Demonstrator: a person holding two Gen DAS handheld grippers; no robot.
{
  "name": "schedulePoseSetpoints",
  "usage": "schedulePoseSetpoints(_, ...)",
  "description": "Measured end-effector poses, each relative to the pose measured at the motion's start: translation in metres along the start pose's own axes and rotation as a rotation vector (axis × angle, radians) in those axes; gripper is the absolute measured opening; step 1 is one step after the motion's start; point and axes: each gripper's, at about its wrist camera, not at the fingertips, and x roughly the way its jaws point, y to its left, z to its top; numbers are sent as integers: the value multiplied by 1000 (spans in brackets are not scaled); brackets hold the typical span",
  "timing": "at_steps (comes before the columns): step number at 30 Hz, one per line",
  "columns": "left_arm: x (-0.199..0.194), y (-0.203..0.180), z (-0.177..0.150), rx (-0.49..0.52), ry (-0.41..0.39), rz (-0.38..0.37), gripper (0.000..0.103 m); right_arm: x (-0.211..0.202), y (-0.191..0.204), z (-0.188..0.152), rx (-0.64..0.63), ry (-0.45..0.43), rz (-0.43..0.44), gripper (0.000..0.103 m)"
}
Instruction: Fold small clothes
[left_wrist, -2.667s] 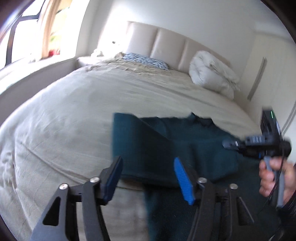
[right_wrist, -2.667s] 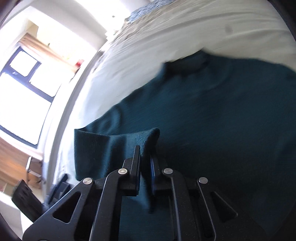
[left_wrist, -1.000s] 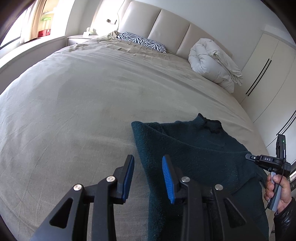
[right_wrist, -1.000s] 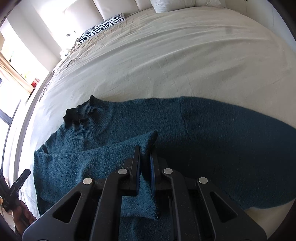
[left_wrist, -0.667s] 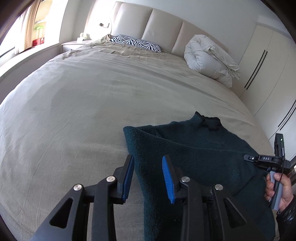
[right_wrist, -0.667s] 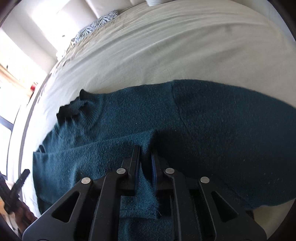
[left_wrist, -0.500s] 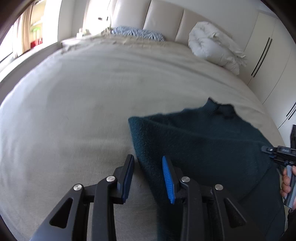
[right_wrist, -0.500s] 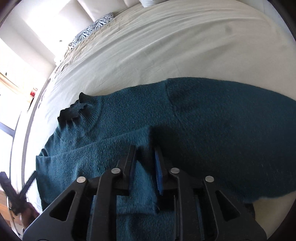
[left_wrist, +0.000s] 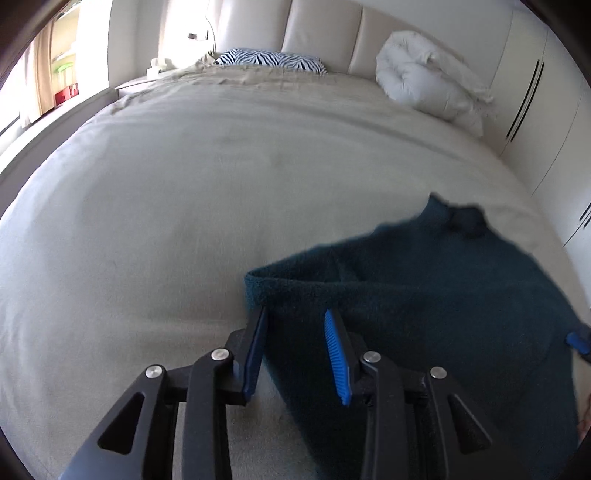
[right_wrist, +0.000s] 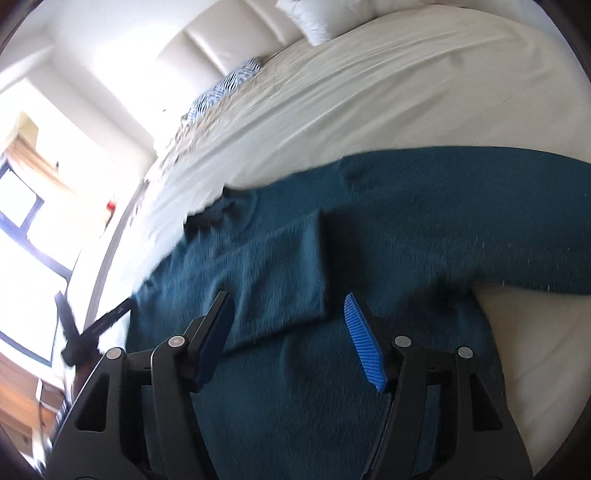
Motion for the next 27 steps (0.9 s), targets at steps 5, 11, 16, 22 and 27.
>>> schedulePoseSetpoints(5,-39,-12,-6,5,-104,16,34,-16,-12,-15,22,-16,8,61)
schedulePoseSetpoints(11,-17,-51,-32,216,-20,100,34,-41,-54,-33,135,-18,-10,61)
schedulePoseSetpoints(16,-55,-54,-21,109,-91,63,51,-102,-138,-44,374,-162,-37,61)
schedulePoseSetpoints(22,-88,-86,-30,122,-158,-79,86,-169,-265,-75,741,-349,-14,61)
schedulePoseSetpoints(27,-80,-109,-48,38,-54,-228,86,-191,-321,-84,918,-485,57,61)
